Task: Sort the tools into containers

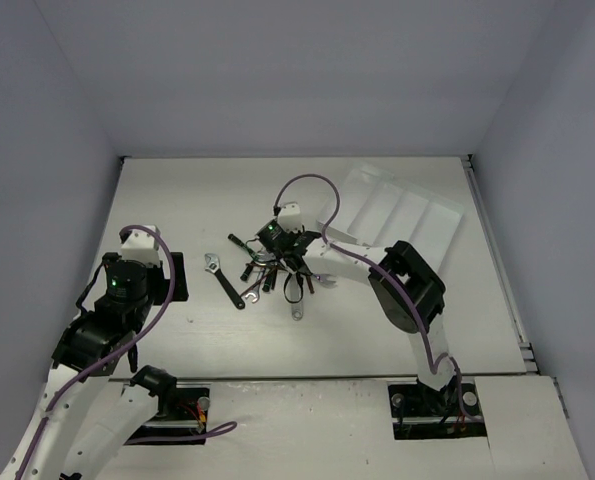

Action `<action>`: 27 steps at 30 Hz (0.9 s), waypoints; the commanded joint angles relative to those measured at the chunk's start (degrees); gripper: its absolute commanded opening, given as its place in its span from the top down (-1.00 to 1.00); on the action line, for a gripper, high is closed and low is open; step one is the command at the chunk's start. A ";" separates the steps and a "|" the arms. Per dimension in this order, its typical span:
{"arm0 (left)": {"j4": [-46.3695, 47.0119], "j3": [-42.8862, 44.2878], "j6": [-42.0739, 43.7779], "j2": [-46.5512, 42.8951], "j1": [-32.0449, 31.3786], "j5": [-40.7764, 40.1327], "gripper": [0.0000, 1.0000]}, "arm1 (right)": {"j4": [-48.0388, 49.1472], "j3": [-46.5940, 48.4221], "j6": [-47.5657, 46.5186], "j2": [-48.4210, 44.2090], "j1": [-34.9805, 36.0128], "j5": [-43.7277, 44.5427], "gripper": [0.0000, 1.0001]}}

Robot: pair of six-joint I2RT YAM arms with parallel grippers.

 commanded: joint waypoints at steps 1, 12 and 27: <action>1.72 0.26 -0.75 0.76 -0.30 -1.21 -0.76 | 10.53 -2.48 -2.08 -8.43 -1.20 -0.26 1.00; 1.78 0.43 -1.08 2.08 -0.24 -1.44 -0.76 | 21.60 -9.34 -4.12 -14.57 -4.58 -9.36 1.00; 1.72 1.12 -1.46 4.10 -0.21 -1.43 -0.76 | 23.00 -8.33 -4.73 -6.71 -4.73 -11.11 1.00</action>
